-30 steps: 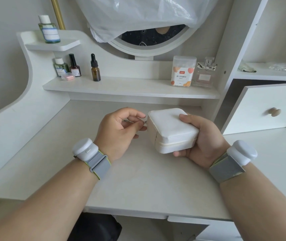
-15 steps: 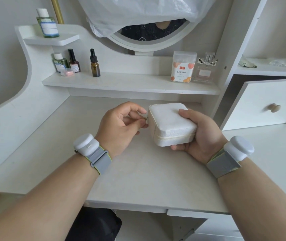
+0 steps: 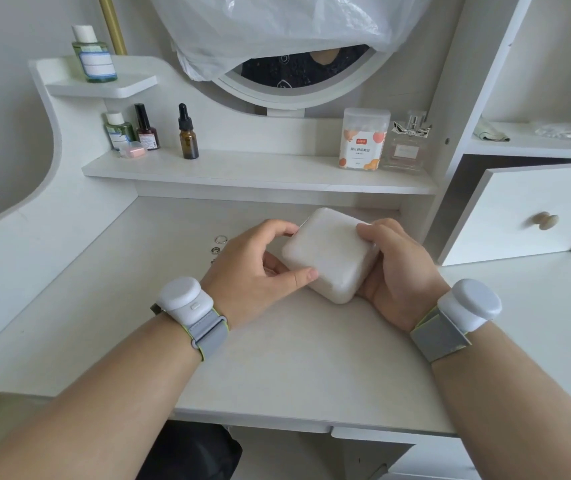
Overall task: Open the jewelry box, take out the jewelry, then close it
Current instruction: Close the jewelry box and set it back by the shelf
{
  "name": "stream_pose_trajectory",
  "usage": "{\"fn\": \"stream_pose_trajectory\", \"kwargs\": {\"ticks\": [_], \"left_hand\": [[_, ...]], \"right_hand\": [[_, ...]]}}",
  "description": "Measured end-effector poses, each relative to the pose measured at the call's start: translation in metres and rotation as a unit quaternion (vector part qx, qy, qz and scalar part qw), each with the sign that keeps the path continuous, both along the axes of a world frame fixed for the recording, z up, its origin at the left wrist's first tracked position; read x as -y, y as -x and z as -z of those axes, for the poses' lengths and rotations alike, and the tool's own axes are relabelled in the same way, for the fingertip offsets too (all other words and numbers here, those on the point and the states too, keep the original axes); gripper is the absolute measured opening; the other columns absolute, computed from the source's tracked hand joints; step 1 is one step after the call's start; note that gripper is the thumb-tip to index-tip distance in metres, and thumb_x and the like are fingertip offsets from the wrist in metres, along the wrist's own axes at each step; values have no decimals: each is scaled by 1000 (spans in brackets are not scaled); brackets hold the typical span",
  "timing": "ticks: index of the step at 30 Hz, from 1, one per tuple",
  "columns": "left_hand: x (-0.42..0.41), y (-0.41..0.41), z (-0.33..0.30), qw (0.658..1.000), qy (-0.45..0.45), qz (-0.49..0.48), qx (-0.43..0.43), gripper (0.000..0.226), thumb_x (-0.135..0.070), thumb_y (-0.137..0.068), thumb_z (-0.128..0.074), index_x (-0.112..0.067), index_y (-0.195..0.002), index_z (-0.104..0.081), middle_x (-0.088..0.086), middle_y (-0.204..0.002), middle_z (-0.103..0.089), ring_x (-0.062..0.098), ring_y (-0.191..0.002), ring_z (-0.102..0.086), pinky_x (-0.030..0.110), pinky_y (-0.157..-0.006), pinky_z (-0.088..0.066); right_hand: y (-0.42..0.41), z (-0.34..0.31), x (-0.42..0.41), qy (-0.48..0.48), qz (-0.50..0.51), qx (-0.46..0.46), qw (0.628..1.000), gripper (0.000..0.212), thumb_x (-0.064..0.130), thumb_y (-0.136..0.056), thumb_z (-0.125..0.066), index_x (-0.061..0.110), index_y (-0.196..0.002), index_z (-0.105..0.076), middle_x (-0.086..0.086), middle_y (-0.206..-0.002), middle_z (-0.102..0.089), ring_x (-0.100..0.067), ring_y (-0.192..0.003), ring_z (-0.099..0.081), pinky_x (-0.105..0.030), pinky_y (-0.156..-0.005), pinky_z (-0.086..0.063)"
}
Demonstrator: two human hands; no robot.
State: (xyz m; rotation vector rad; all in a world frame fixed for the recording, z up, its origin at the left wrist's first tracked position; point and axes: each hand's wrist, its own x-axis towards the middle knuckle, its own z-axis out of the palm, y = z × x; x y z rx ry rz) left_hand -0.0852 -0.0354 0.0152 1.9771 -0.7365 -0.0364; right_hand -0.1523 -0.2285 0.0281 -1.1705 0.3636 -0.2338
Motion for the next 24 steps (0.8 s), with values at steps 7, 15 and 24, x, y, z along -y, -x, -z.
{"fn": "stream_pose_trajectory", "kwargs": {"ticks": [7,15,24], "left_hand": [[3,-8,9,994,93,-2,60,37,-20,-87,-78,-27,-117,-60,-7,-127,-53,2,-96,-74,16,-76,-54],[24,-1,17,970,-103,46,215,68,-60,-74,-75,-29,-131,-56,-12,-133,-42,11,-108,-61,36,-89,-57],[101,-18,15,964,-110,-36,238,40,-24,-85,-77,-25,-125,-72,1,-132,-64,25,-104,-69,34,-85,-56]], "right_hand": [[-2,0,1,23,69,-13,997,17,20,-91,-64,13,-80,-51,-11,-85,-54,-31,-80,-59,-54,-80,-59],[3,2,9,436,219,-66,870,8,21,-78,-57,14,-75,-57,-4,-74,-63,-21,-68,-55,-28,-56,-40],[3,2,20,375,318,-61,869,7,15,-77,-54,17,-77,-60,-3,-93,-63,-22,-82,-58,-28,-65,-39]]}}
